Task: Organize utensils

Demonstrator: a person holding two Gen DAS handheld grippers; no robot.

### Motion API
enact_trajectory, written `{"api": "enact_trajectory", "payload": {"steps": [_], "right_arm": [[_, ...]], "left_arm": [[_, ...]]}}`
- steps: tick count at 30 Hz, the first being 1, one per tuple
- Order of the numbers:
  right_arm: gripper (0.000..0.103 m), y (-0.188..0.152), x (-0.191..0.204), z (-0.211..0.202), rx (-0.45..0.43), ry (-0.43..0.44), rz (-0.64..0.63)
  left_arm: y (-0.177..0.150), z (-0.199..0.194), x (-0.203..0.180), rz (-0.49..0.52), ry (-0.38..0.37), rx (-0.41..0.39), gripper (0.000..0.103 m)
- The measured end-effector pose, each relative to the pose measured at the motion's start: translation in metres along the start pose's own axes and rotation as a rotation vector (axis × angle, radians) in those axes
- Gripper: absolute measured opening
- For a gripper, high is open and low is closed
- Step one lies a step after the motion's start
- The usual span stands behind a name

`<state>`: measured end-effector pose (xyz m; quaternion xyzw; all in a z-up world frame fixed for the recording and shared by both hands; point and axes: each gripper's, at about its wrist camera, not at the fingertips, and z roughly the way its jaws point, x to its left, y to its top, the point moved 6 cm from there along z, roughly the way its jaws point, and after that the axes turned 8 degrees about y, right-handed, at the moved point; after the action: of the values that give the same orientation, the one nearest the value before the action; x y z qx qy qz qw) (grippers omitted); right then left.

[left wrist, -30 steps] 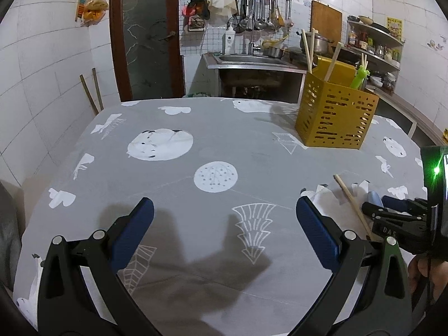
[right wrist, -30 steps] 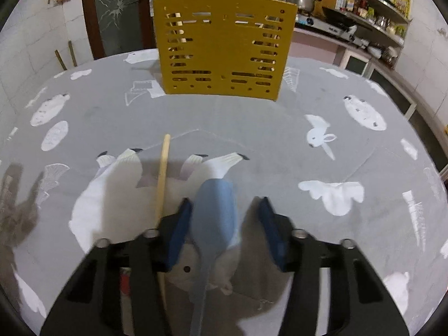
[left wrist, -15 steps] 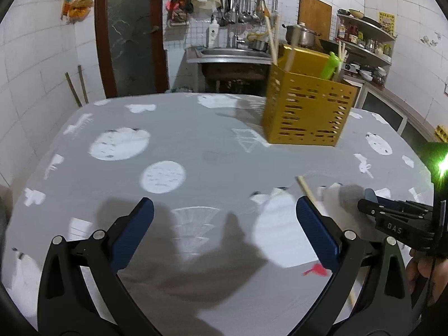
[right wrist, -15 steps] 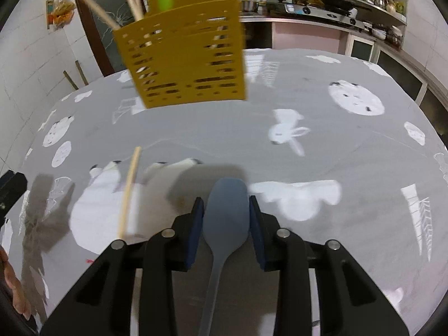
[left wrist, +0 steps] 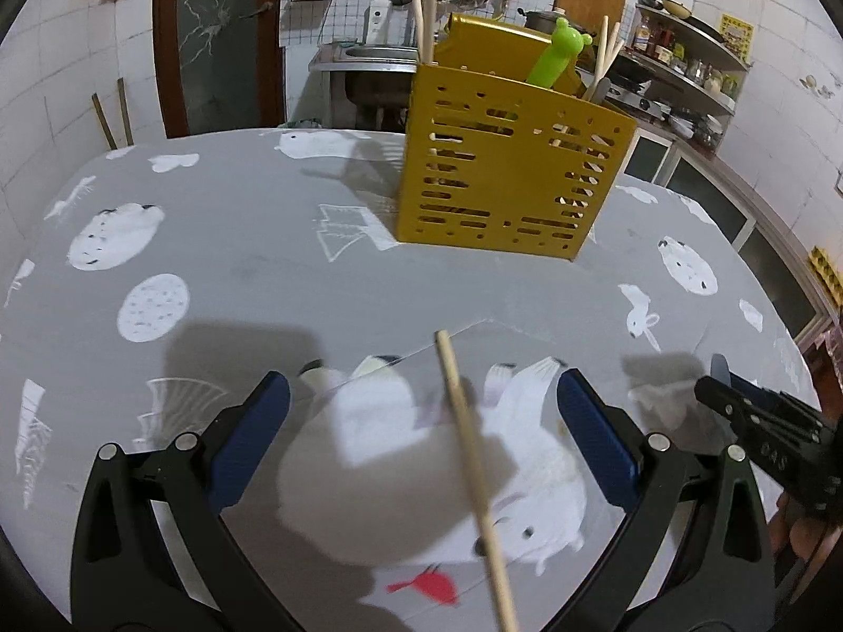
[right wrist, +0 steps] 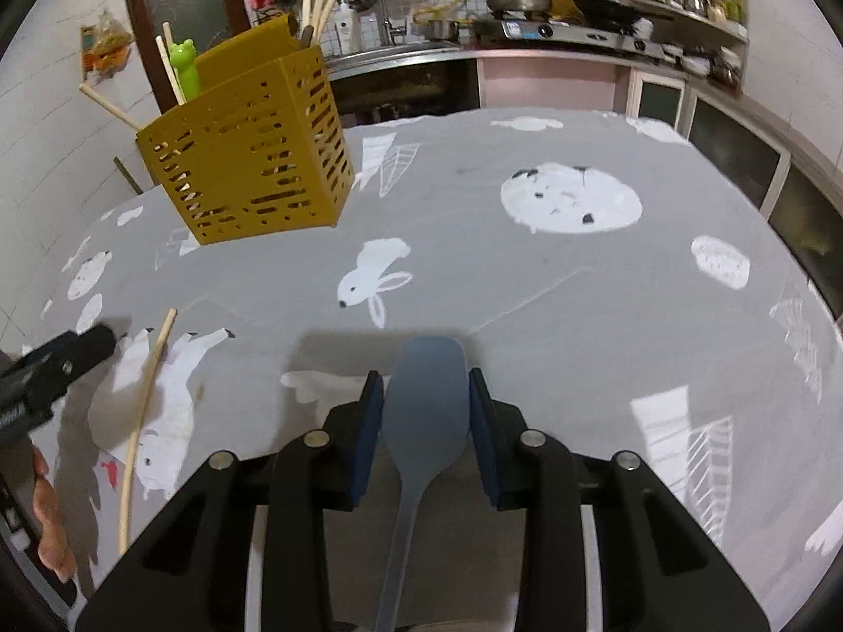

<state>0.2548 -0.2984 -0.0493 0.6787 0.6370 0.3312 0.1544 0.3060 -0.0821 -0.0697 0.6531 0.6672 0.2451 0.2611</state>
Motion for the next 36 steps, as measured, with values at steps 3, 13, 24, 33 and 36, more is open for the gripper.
{"api": "enact_trajectory", "payload": {"steps": [3, 13, 24, 33, 36], "right_arm": [[0.033, 0.004, -0.005, 0.000, -0.009, 0.028, -0.012], [0.033, 0.009, -0.002, 0.007, -0.016, 0.072, -0.025], [0.033, 0.012, -0.001, 0.002, -0.032, 0.060, -0.012], [0.033, 0.018, 0.013, -0.024, -0.103, 0.087, 0.004], [0.033, 0.021, 0.023, -0.037, -0.140, 0.101, -0.006]], "left_arm": [[0.002, 0.010, -0.007, 0.005, 0.008, 0.015, 0.095], [0.000, 0.048, -0.013, 0.006, 0.023, 0.132, 0.052], [0.005, 0.054, -0.031, 0.094, 0.017, 0.147, 0.006], [0.014, 0.018, -0.024, 0.093, -0.016, 0.050, 0.005], [0.025, -0.013, -0.016, 0.080, -0.022, -0.032, 0.005]]}}
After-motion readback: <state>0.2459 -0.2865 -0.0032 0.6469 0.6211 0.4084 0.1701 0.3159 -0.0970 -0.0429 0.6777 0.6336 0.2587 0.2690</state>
